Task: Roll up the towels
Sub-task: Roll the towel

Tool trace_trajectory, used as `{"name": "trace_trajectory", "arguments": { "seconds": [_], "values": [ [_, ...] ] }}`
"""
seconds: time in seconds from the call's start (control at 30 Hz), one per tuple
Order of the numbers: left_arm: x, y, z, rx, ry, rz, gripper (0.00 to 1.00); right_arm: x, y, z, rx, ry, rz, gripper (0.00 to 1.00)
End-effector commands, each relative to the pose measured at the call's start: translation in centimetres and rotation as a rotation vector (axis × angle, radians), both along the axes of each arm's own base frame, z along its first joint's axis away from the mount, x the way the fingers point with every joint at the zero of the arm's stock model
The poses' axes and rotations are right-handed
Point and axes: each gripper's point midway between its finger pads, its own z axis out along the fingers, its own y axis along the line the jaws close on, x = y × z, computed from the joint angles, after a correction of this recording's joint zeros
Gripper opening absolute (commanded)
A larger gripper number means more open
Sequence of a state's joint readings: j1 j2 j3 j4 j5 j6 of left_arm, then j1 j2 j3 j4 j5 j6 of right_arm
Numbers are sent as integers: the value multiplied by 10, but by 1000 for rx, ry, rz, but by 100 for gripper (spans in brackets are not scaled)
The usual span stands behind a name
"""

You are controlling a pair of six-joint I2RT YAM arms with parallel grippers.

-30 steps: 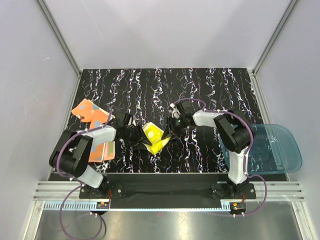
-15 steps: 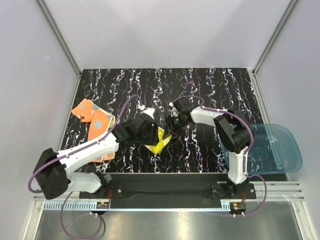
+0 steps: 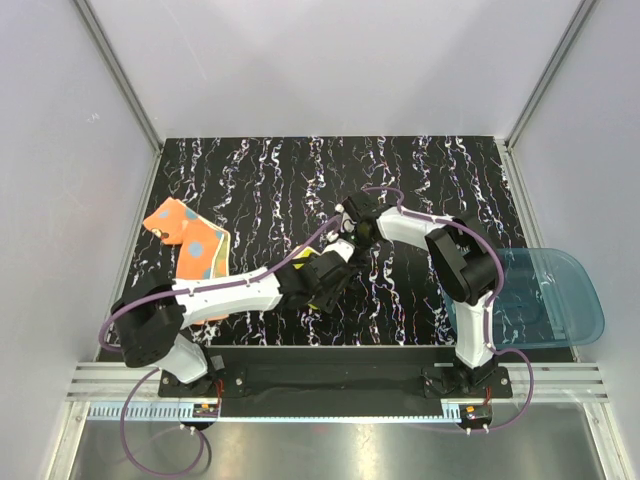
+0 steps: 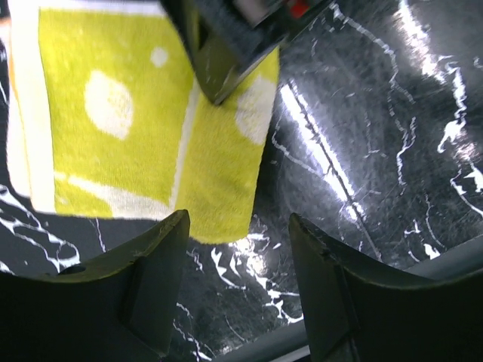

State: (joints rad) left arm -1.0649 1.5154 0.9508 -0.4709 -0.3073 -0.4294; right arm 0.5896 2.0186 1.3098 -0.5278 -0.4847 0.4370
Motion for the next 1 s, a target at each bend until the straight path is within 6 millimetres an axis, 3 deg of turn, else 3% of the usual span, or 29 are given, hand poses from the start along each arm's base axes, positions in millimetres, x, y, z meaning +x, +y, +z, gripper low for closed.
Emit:
{"name": "trace_trajectory", "arguments": {
  "seconds": [0.0, 0.2, 0.4, 0.7, 0.83, 0.97],
  "values": [
    [18, -21, 18, -25, -103, -36, 61, -3, -20, -23, -137, -7, 28, 44],
    [20, -23, 6, 26, -94, -61, 63, 0, -17, -23, -131, -6, 21, 44],
    [13, -7, -24, 88, -53, -34, 63, 1, -16, -25, -132, -2, 27, 44],
    [3, 3, -50, 108, -2, 4, 61, 3, -16, -27, -143, 2, 40, 44],
    [-2, 13, -58, 128, 9, 22, 57, 5, -15, -27, -144, 2, 44, 44],
    [-5, 23, -63, 141, 11, 37, 45, 7, -13, -26, -139, 7, 45, 44]
  ]
}}
